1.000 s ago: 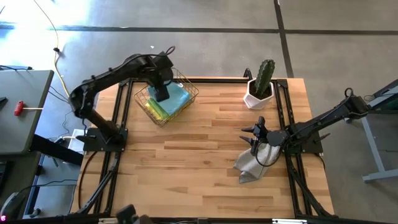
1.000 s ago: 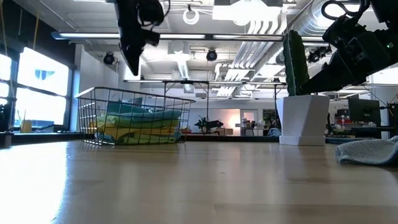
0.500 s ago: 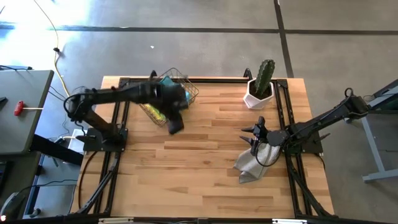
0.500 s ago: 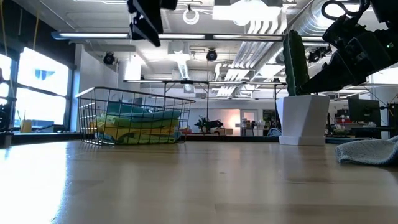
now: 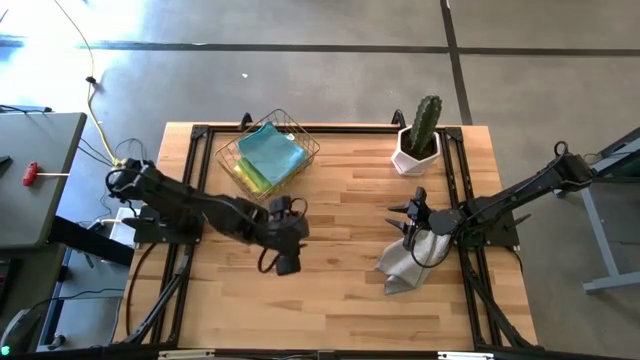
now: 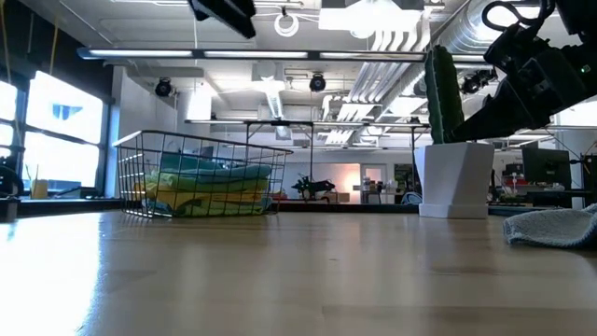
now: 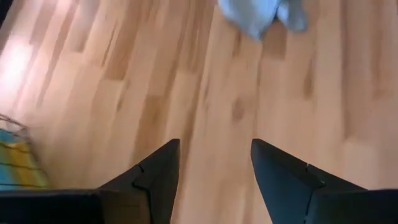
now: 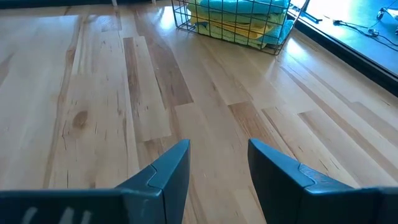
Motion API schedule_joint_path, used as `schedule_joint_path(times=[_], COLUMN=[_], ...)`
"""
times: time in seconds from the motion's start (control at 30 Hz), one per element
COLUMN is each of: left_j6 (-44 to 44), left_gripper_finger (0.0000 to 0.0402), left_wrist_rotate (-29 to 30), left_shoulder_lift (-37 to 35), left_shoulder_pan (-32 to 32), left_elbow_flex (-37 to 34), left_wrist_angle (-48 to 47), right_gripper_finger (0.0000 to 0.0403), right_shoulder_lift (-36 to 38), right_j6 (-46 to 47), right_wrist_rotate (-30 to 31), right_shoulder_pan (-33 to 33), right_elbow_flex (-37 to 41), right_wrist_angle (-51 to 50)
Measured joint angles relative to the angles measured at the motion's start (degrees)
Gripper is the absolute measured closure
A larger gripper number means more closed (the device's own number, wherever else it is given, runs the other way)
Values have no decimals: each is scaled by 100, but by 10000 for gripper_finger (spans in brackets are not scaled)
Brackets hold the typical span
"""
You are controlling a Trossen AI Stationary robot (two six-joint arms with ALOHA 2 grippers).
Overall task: Fold microfiber towels
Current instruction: Fold the gray microfiber towel
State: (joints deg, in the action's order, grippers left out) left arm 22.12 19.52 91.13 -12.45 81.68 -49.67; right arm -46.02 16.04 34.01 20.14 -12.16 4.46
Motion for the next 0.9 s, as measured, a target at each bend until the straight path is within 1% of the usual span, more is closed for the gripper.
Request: schedule_joint_path(times=[0.1, 0.2, 0.23, 0.27, 0.33, 0.4, 0.43, 0.5, 0.57, 0.6, 0.67, 0.8, 0.87, 0.9], left_j6=[635, 914, 1012, 1130, 1307, 1336, 1342, 1332, 1328, 1328, 1329, 1399, 1389, 1389], left_gripper_finger=[216, 216, 216, 216, 216, 216, 216, 216, 216, 216, 216, 216, 216, 216], left_wrist_rotate=[100, 184, 258, 359, 631, 898, 982, 1142, 1286, 1320, 1353, 1513, 1615, 1639], left_shoulder_lift=[71, 158, 166, 192, 286, 297, 306, 317, 340, 341, 326, 419, 469, 499], left_shoulder_pan=[-334, -708, -841, -963, -1163, -1350, -1428, -1569, -1704, -1760, -1848, -2059, -2134, -2163], left_elbow_flex=[-189, -419, -514, -602, -766, -935, -991, -1116, -1198, -1216, -1253, -1271, -1260, -1259], left_wrist_angle=[-17, 424, 439, 518, 1022, 1218, 1475, 1918, 2091, 2215, 2326, 2300, 2354, 2355], right_gripper_finger=[249, 249, 249, 249, 249, 249, 249, 249, 249, 249, 249, 249, 249, 249], right_shoulder_lift=[-9, -9, -11, -10, -4, -15, -15, -15, -14, -14, -69, -338, -632, -771], right_j6=[2, 5, 49, 146, 522, 991, 1151, 1278, 1580, 1805, 2272, 2538, 2937, 3167], right_wrist_rotate=[1, 2, 7, 5, -29, -51, -35, 168, 252, 188, -147, -1225, -1506, -1532], right_shoulder_pan=[-1, -2, -3, -2, -2, -2, -1, -22, -31, -32, -25, 5, 73, 112], right_elbow_flex=[-1, -1, -1, -1, -1, -1, -1, -1, -1, -1, -3, -3, -3, -3], right_wrist_angle=[-20, -16, -3, 3, 14, 69, 49, 49, 36, 43, 65, 260, 741, 1008])
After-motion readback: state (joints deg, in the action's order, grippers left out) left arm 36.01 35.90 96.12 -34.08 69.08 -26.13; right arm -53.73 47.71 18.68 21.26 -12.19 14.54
